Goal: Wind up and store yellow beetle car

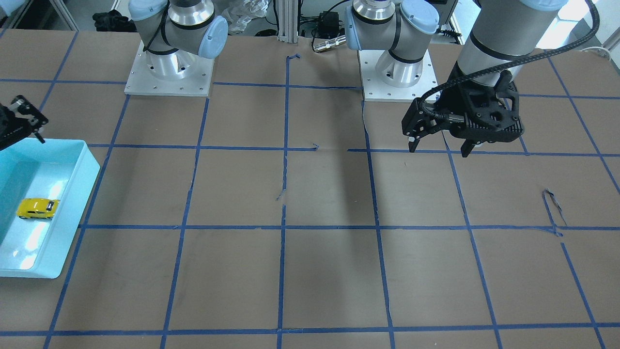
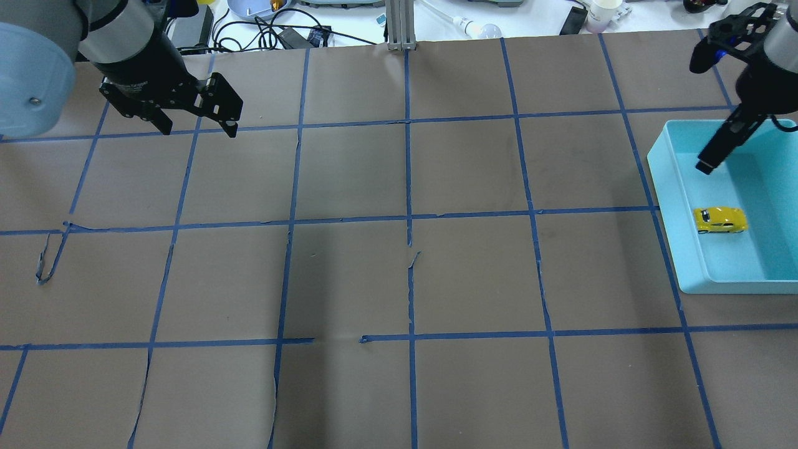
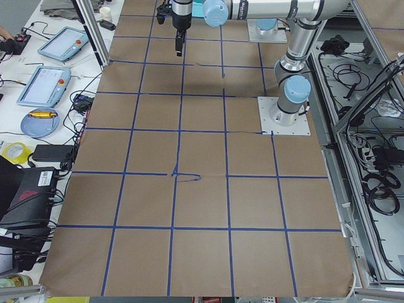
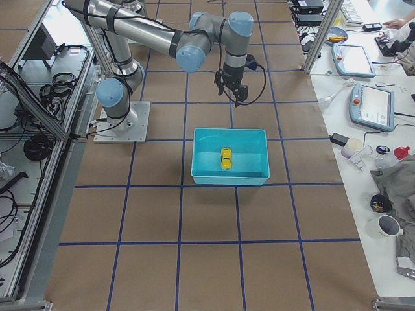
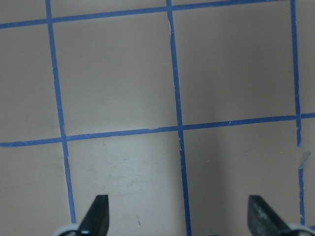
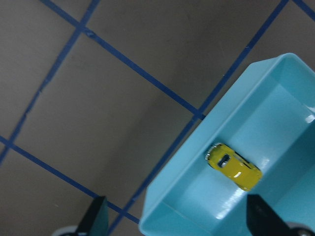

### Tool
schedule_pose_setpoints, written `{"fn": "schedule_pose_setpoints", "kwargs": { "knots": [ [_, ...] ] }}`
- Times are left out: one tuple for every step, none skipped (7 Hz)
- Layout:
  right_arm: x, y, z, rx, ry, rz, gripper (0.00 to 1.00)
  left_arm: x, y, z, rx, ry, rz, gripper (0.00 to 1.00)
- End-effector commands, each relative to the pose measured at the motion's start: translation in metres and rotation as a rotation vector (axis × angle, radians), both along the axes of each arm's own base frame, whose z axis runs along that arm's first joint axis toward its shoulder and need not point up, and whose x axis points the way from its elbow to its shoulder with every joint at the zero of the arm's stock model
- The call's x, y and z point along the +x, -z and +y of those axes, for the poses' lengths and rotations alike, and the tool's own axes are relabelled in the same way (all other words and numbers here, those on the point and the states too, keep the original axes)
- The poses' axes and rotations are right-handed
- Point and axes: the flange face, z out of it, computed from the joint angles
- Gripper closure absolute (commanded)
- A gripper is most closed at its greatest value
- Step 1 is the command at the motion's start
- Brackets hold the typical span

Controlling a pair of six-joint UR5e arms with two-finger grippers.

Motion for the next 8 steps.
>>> {"fn": "schedule_pose_setpoints", "kwargs": {
  "knots": [
    [0.084, -0.019, 0.003, 0.023, 0.3, -0.112, 0.0, 0.0, 0.001, 0.0, 0.001, 0.0, -0.002, 0.0],
    [0.137, -0.031, 0.007, 0.009, 0.416, -0.084, 0.0, 0.0, 0.001, 0.0, 0.001, 0.0, -0.002, 0.0],
    [0.174, -0.035, 0.016, 0.005, 0.449, -0.081, 0.0, 0.0, 0.002, 0.0, 0.004, 0.0, -0.001, 0.0],
    [0.178, -0.05, 0.024, -0.017, 0.459, -0.079, 0.0, 0.0, 0.002, 0.0, 0.004, 0.0, -0.001, 0.0],
    [0.176, -0.067, 0.037, -0.005, 0.511, -0.042, 0.0, 0.0, 0.002, 0.0, 0.004, 0.0, -0.001, 0.0],
    [0.175, -0.083, 0.044, -0.012, 0.535, -0.043, 0.0, 0.0, 0.002, 0.0, 0.004, 0.0, -0.001, 0.0],
    [0.175, -0.085, 0.044, -0.014, 0.535, -0.042, 0.0, 0.0, 0.002, 0.0, 0.004, 0.0, -0.001, 0.0],
    [0.175, -0.084, 0.044, -0.01, 0.535, -0.041, 0.0, 0.0, 0.001, 0.0, 0.003, 0.0, -0.001, 0.0]
  ]
}}
